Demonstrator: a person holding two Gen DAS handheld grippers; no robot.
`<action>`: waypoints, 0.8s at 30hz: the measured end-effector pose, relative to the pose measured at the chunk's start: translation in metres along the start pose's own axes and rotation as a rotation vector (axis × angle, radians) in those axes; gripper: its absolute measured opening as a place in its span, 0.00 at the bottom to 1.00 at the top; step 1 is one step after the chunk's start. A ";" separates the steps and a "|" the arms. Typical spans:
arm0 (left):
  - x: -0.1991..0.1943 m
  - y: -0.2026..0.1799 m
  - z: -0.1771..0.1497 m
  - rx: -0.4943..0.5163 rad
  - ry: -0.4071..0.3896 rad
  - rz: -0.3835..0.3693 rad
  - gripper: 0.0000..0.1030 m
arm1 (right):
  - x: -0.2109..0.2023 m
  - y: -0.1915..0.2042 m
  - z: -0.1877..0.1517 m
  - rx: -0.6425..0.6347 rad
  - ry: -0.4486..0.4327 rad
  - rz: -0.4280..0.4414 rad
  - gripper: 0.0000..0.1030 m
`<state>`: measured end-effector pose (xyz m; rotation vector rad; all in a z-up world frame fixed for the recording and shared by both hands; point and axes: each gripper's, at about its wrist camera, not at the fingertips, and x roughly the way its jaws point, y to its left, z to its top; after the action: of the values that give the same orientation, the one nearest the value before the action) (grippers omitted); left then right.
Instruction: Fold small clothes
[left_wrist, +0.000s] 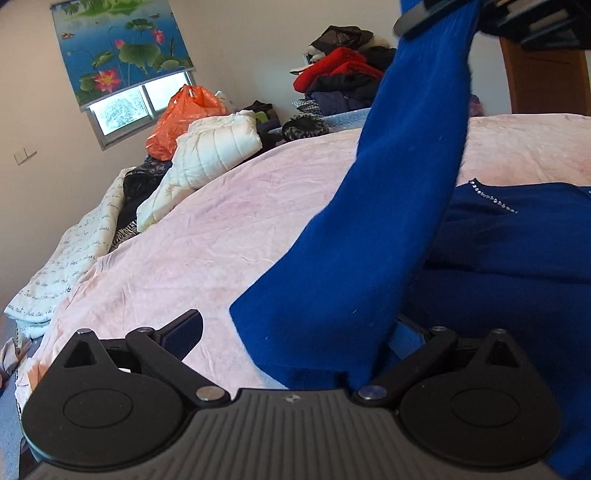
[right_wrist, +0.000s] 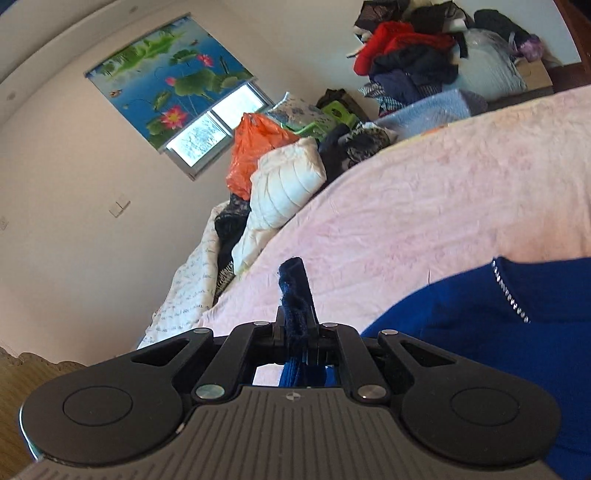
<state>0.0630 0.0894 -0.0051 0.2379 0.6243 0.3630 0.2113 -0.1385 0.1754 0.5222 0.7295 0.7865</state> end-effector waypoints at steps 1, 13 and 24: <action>0.005 0.000 0.002 -0.008 0.008 0.006 1.00 | -0.005 -0.001 0.005 -0.006 -0.019 -0.005 0.10; 0.028 -0.005 0.018 -0.046 0.071 0.007 1.00 | -0.026 -0.047 0.021 0.048 -0.083 -0.110 0.10; 0.034 -0.008 0.020 -0.058 0.107 -0.044 1.00 | -0.052 -0.079 0.019 0.040 -0.157 -0.218 0.10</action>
<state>0.1026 0.0935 -0.0092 0.1496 0.7224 0.3523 0.2349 -0.2303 0.1553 0.5247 0.6450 0.5221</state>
